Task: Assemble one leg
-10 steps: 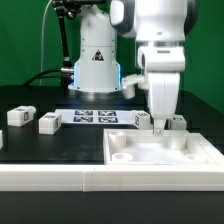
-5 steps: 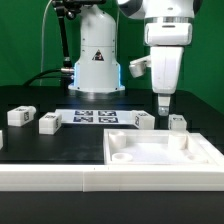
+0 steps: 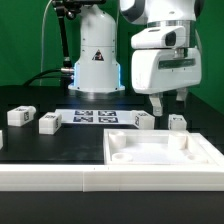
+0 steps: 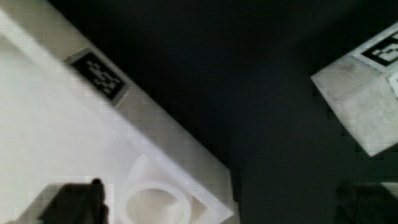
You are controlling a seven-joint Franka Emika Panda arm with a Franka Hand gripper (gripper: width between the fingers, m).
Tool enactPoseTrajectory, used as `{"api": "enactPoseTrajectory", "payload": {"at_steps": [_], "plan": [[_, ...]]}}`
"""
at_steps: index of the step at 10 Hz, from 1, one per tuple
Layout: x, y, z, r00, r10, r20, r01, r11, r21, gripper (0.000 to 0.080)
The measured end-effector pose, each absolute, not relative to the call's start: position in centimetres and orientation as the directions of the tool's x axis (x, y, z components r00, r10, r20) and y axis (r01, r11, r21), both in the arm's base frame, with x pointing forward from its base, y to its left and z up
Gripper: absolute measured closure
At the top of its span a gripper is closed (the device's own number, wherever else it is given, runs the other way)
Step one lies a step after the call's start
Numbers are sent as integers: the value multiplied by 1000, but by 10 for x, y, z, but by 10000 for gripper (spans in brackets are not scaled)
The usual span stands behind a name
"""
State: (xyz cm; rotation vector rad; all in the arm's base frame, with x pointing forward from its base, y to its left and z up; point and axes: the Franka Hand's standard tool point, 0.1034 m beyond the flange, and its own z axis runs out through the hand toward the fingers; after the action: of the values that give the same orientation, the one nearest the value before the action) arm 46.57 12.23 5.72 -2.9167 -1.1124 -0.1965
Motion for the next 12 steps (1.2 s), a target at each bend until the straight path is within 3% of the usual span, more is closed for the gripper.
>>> {"api": "enactPoseTrajectory", "payload": {"at_steps": [4,6,9,12], "plan": [[461,133,50,914,387,124,394,-918,-35,151],[461,134,50,944,307,121,315,-948,-50,151],[450,150,47,990,17,140,32,-994,-105,151],[450,151,47,989,-79,128,-63,-990,-123,151]]}}
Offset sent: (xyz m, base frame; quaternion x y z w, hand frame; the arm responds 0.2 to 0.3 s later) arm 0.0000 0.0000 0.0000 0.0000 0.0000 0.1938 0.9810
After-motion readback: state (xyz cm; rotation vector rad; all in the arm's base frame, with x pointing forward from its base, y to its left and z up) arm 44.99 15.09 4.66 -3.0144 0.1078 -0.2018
